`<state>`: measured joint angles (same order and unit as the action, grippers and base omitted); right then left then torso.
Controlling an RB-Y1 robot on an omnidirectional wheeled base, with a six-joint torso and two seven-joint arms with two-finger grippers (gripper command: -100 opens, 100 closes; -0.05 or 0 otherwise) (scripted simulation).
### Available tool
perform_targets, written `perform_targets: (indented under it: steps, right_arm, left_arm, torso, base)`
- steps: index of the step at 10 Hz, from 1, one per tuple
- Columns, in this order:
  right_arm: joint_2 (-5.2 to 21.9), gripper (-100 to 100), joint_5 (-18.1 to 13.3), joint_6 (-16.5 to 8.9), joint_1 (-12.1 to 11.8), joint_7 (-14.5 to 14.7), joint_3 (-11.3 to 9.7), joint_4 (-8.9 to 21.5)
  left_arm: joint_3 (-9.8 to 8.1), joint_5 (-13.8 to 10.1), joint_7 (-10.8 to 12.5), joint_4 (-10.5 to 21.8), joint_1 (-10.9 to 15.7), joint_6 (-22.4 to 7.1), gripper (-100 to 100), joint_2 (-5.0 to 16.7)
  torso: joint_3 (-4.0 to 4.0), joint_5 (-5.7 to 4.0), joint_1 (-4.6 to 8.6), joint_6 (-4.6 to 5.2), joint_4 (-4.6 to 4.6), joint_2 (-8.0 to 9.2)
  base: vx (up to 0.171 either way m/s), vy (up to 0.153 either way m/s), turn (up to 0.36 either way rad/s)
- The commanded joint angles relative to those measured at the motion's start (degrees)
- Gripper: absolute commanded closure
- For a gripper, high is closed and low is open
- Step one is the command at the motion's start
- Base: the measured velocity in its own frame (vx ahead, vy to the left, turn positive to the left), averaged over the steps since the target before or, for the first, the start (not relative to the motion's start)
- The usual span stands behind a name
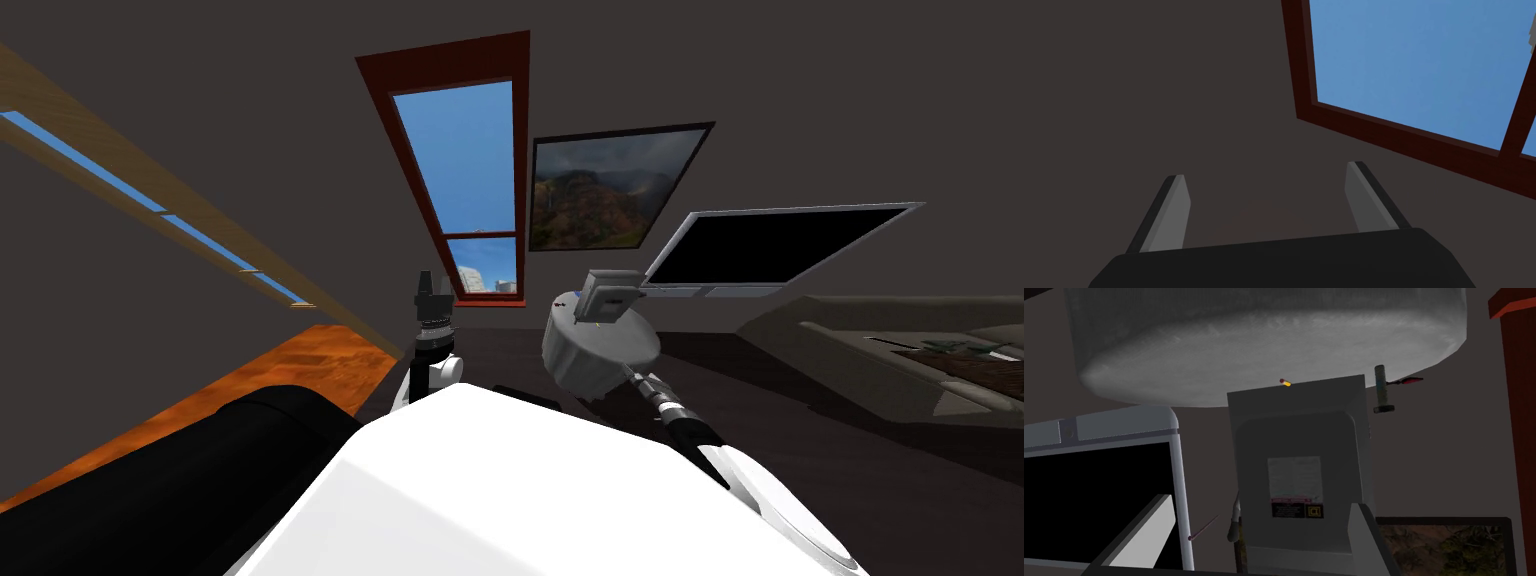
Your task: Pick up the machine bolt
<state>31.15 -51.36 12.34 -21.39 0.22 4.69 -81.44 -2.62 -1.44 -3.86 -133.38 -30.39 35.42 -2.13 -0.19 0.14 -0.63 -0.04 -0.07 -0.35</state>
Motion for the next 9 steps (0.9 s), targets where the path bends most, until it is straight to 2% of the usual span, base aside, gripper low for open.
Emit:
perform_targets:
  steps: [1,2,4,9]
  right_arm:
    - [1.95,-100,-2.86,-0.23,0.19,-1.03,1.4,2.86]
    - [1.95,-100,-3.23,-0.23,0.19,-1.03,1.4,3.03]
    - [2.83,-100,-7.12,-0.31,1.08,-1.59,3.37,7.44]
    - [3.49,-100,-15.25,0.04,2.98,-3.21,8.35,17.03]
  left_arm:
    - [0.0,0.0,0.0,0.0,0.0,0.0,0,0.0]
    - [0.0,0.0,0.0,0.0,-0.01,0.0,0,0.0]
    - [0.0,0.0,0.0,0.0,0.0,0.0,0,0.0]
    - [0.0,0.0,0.0,-0.01,-0.01,0.0,0,0.0]
  torso:
    - [0.0,0.0,0.0,0.0,0.0,0.0]
    - [-0.07,0.04,-0.04,0.0,-0.02,-0.14]
    - [-0.04,-0.02,0.18,0.01,-0.02,-0.06]
    - [-0.25,0.04,-0.05,0.0,-0.1,-0.43]
  base:
    - [0.126,0.181,0.115]
    - [0.12,0.124,0.04]
    - [0.11,0.117,0.129]
    - [0.195,0.177,0.175]
